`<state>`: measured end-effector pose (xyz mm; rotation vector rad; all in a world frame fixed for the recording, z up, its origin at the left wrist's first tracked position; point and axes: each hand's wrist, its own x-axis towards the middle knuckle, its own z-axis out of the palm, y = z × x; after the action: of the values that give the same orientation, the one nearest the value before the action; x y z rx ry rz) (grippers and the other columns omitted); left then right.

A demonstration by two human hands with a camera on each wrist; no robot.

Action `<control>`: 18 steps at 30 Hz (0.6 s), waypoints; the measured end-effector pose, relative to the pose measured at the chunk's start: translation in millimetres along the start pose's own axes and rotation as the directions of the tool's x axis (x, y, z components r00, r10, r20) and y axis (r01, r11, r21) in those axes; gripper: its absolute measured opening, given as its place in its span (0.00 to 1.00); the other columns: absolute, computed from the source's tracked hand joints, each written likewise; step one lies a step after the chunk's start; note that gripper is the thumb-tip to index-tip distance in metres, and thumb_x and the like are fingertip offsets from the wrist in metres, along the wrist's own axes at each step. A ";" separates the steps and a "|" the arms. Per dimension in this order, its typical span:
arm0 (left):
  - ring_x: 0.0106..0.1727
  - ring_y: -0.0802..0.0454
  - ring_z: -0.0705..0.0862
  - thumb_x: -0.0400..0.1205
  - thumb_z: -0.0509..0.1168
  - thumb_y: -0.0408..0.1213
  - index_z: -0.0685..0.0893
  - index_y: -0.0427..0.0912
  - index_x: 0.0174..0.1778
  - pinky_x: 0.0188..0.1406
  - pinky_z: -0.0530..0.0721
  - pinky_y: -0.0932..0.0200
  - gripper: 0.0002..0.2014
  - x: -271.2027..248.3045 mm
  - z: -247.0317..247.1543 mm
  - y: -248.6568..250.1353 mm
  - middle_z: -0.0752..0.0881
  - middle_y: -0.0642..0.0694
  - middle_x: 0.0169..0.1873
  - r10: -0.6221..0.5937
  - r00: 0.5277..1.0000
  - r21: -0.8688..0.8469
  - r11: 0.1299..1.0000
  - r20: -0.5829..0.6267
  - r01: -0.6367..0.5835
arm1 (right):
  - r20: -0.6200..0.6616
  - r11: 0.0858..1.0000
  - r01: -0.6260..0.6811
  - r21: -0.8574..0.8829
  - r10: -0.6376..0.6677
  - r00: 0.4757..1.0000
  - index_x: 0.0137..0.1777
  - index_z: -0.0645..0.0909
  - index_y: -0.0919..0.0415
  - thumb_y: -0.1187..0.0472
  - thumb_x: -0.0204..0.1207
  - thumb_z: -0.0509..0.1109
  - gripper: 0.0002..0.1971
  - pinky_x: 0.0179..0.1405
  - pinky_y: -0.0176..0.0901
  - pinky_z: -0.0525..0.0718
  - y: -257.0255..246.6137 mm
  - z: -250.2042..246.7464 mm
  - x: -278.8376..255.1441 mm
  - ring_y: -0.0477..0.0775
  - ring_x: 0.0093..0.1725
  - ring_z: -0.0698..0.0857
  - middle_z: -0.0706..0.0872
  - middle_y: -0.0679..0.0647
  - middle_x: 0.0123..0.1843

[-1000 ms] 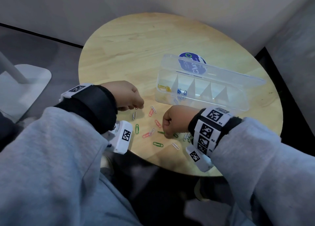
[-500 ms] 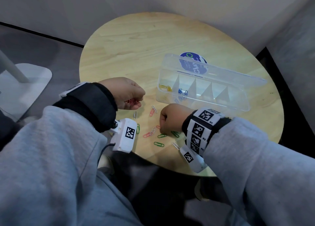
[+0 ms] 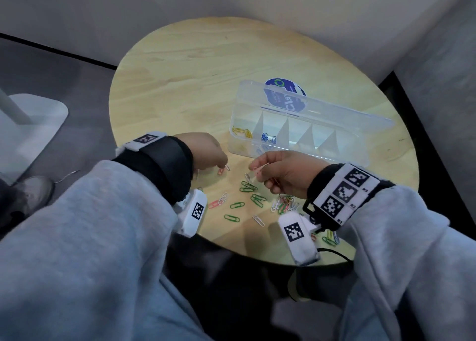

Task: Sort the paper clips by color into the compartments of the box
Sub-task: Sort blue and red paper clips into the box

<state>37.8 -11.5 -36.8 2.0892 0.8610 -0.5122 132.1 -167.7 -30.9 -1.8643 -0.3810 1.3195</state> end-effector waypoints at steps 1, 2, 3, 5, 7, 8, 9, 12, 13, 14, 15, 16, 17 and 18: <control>0.34 0.46 0.76 0.76 0.67 0.39 0.80 0.41 0.41 0.29 0.68 0.63 0.05 0.4 2.4 1.7 0.79 0.46 0.31 0.023 0.999 0.091 0.996 -0.032 -0.020 | 0.008 0.999 -0.003 0.036 0.003 1.000 0.43 0.79 0.61 0.79 0.76 0.59 0.14 0.16 0.30 0.71 0.0 -1.5 0.5 0.42 0.17 0.73 0.77 0.49 0.20; 0.36 0.46 0.78 0.75 0.68 0.40 0.82 0.42 0.41 0.30 0.71 0.63 0.06 -0.1 4.7 3.7 0.83 0.46 0.34 0.038 0.997 0.161 0.987 -0.067 -0.026 | 0.012 0.999 -0.002 0.053 0.001 1.000 0.45 0.81 0.62 0.79 0.77 0.57 0.15 0.17 0.30 0.71 -0.7 -2.2 0.5 0.43 0.18 0.73 0.76 0.50 0.21; 0.39 0.46 0.81 0.75 0.69 0.41 0.84 0.41 0.43 0.32 0.73 0.63 0.08 -0.4 6.7 5.2 0.86 0.45 0.38 0.044 0.995 0.216 0.976 -0.095 -0.022 | 0.012 0.999 0.002 0.053 -0.002 1.000 0.44 0.82 0.62 0.78 0.77 0.56 0.15 0.18 0.31 0.71 -1.5 -2.7 0.9 0.43 0.18 0.73 0.74 0.50 0.22; 0.44 0.45 0.85 0.74 0.72 0.44 0.87 0.40 0.48 0.36 0.75 0.60 0.13 2.0 10.7 6.7 0.89 0.43 0.45 0.041 0.990 0.294 0.956 -0.132 0.000 | 0.013 0.999 -0.005 0.035 0.005 1.000 0.41 0.82 0.64 0.76 0.77 0.55 0.15 0.19 0.31 0.70 -3.1 -1.7 0.9 0.43 0.19 0.73 0.73 0.52 0.25; 0.46 0.45 0.86 0.73 0.73 0.43 0.88 0.40 0.50 0.38 0.75 0.59 0.14 5.3 13.5 8.9 0.89 0.43 0.46 0.035 0.990 0.338 0.941 -0.139 0.014 | 0.016 0.999 -0.026 0.023 0.026 1.000 0.37 0.81 0.65 0.75 0.78 0.54 0.16 0.18 0.30 0.71 -4.1 -0.7 1.1 0.44 0.20 0.73 0.73 0.54 0.27; 0.44 0.45 0.84 0.74 0.73 0.42 0.88 0.40 0.51 0.38 0.75 0.58 0.13 6.9 14.4 10.3 0.88 0.44 0.45 0.037 0.990 0.359 0.933 -0.138 0.015 | 0.019 0.999 -0.036 0.030 0.036 0.999 0.36 0.80 0.66 0.75 0.79 0.53 0.16 0.17 0.30 0.72 -4.2 -0.2 1.2 0.44 0.20 0.73 0.73 0.55 0.28; 0.42 0.46 0.82 0.75 0.72 0.40 0.89 0.40 0.51 0.37 0.74 0.58 0.12 7.9 15.2 11.5 0.88 0.44 0.44 0.041 0.990 0.380 0.925 -0.136 0.014 | 0.025 0.998 -0.046 0.046 0.045 0.999 0.36 0.80 0.66 0.74 0.79 0.53 0.16 0.17 0.30 0.74 -3.9 0.0 1.5 0.45 0.21 0.74 0.73 0.55 0.29; 0.43 0.46 0.83 0.75 0.70 0.37 0.89 0.40 0.52 0.38 0.75 0.59 0.11 10.9 16.2 11.9 0.90 0.44 0.50 0.040 0.992 0.421 0.907 -0.121 0.015 | 0.048 0.993 -0.073 0.096 0.068 0.996 0.35 0.77 0.66 0.72 0.80 0.51 0.16 0.19 0.32 0.79 -3.1 -0.6 2.1 0.50 0.27 0.77 0.75 0.57 0.31; 0.45 0.46 0.84 0.75 0.71 0.37 0.89 0.40 0.52 0.39 0.76 0.59 0.11 11.4 16.2 11.3 0.90 0.44 0.51 0.037 0.993 0.428 0.903 -0.113 0.015 | 0.052 0.992 -0.079 0.101 0.074 0.996 0.35 0.75 0.66 0.71 0.80 0.50 0.16 0.19 0.32 0.79 -2.9 -0.4 2.4 0.51 0.29 0.78 0.75 0.58 0.32; 0.47 0.46 0.85 0.75 0.71 0.38 0.89 0.40 0.52 0.40 0.76 0.59 0.12 11.2 16.1 11.3 0.90 0.43 0.52 0.035 0.994 0.431 0.902 -0.105 0.013 | 0.051 0.992 -0.083 0.096 0.078 0.996 0.35 0.75 0.65 0.71 0.80 0.50 0.16 0.19 0.33 0.79 -3.2 0.4 2.9 0.52 0.30 0.78 0.75 0.58 0.33; 0.50 0.46 0.86 0.74 0.73 0.40 0.89 0.40 0.52 0.40 0.76 0.58 0.13 11.0 15.7 11.6 0.90 0.43 0.52 0.034 0.995 0.434 0.901 -0.099 0.013 | 0.044 0.994 -0.080 0.079 0.077 0.996 0.34 0.74 0.65 0.70 0.80 0.51 0.15 0.19 0.33 0.79 -3.8 1.8 3.4 0.52 0.30 0.78 0.75 0.58 0.33; 0.52 0.45 0.87 0.74 0.73 0.42 0.88 0.40 0.53 0.41 0.76 0.58 0.14 11.1 15.8 12.0 0.90 0.44 0.52 0.030 0.995 0.436 0.900 -0.094 0.014 | 0.037 0.996 -0.072 0.046 0.071 0.997 0.34 0.74 0.65 0.70 0.80 0.52 0.15 0.19 0.33 0.77 -4.7 4.1 3.7 0.52 0.29 0.77 0.75 0.58 0.33; 0.52 0.46 0.87 0.73 0.74 0.44 0.88 0.39 0.53 0.42 0.76 0.57 0.16 11.5 16.0 12.7 0.89 0.44 0.52 0.026 0.996 0.442 0.897 -0.088 0.016 | 0.031 0.998 -0.060 -0.001 0.060 0.998 0.34 0.74 0.65 0.70 0.80 0.53 0.14 0.19 0.33 0.76 -5.4 6.5 4.0 0.51 0.29 0.76 0.75 0.58 0.33; 0.52 0.46 0.86 0.74 0.73 0.45 0.88 0.39 0.54 0.42 0.76 0.57 0.17 12.0 16.6 13.7 0.89 0.44 0.52 0.022 0.996 0.455 0.890 -0.082 0.018 | 0.027 0.997 -0.047 -0.055 0.048 0.998 0.33 0.75 0.65 0.71 0.79 0.55 0.13 0.19 0.33 0.74 -5.9 9.0 4.3 0.51 0.28 0.75 0.75 0.58 0.33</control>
<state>54.9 -26.1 -46.8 2.5560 0.8451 -0.6798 126.9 -157.3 -30.4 -1.9119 -0.3933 1.3816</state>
